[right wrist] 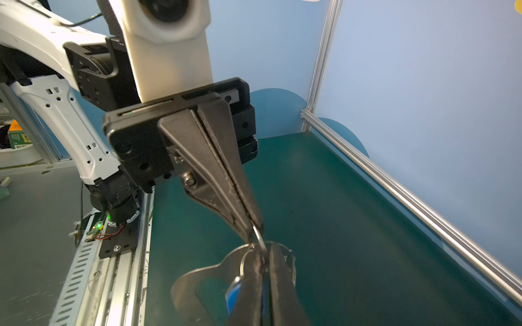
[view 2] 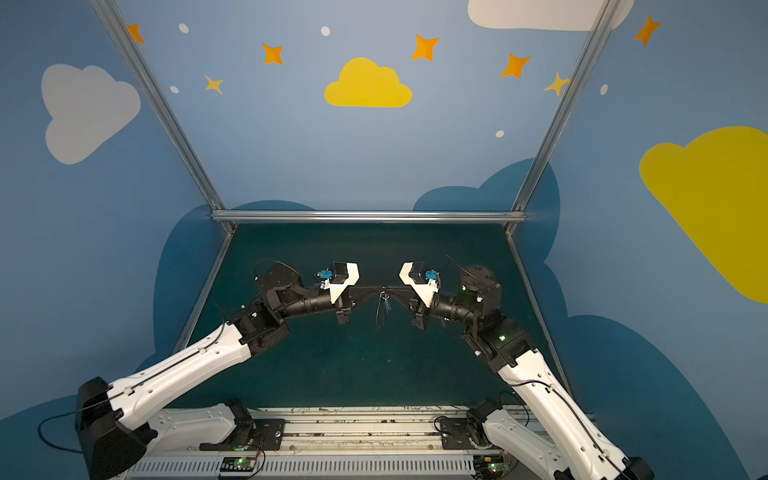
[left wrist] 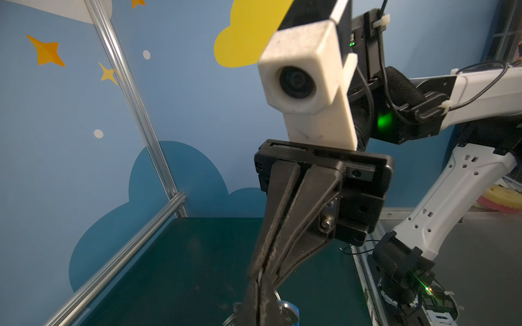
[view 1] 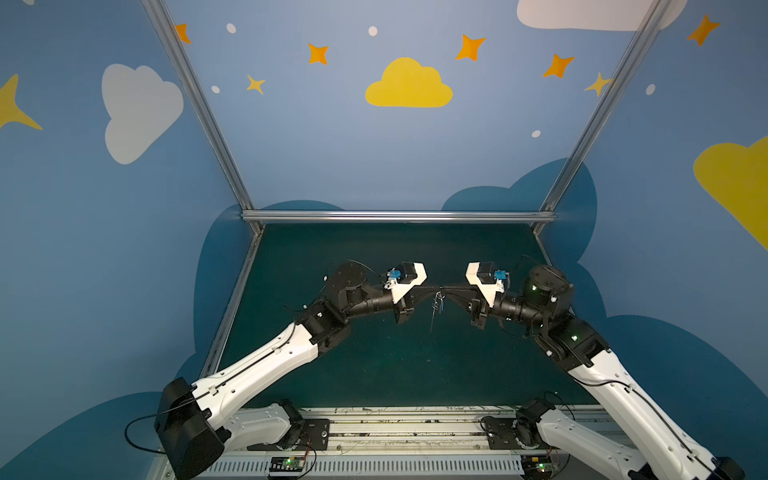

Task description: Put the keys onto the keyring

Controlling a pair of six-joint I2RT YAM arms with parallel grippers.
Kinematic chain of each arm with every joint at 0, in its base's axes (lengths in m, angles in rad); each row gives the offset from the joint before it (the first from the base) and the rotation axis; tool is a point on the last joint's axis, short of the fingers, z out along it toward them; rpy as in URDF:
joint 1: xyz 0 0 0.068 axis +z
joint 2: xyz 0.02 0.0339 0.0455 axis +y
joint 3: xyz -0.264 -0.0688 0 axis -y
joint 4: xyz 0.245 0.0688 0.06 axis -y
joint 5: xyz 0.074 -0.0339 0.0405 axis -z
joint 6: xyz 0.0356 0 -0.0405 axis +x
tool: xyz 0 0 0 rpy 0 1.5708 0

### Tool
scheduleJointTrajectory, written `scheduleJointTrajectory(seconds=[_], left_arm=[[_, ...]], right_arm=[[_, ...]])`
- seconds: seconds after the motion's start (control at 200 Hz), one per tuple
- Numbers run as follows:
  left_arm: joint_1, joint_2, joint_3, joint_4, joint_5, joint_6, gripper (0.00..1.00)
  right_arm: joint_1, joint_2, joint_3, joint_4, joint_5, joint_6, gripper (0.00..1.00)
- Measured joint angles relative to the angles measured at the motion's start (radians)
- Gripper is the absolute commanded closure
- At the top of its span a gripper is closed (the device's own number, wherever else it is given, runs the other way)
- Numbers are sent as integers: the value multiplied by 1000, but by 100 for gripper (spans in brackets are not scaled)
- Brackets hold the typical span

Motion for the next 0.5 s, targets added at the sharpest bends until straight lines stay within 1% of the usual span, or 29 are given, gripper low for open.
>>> scheduleJointTrajectory(seconds=[0.06,0.2,0.23,0.28,0.32,0.345,0.401,0.481,0.501], left_arm=[[0,0,0,-2,0,5,97],[0,0,0,-14,-2,19,97],[0,0,0,-18,-2,24,94],[0,0,1,-30,-5,34,87],[0,0,6,-50,-12,43,86],[0,0,13,-71,-16,55,85],[-2,1,31,-114,-21,80,77],[-2,2,76,-185,-37,126,70],[-2,3,89,-204,-42,139,70]], right_arm=[[-1,0,0,-1,-5,3,100],[-2,2,0,-6,-8,4,100],[-2,3,0,-11,-8,2,100],[-2,6,0,-19,-9,0,100],[-2,8,0,-29,-11,-4,100],[-2,11,1,-37,-10,-7,100],[-2,20,6,-61,-10,-13,100],[-1,33,20,-100,-2,-19,100],[-1,37,24,-112,1,-23,100]])
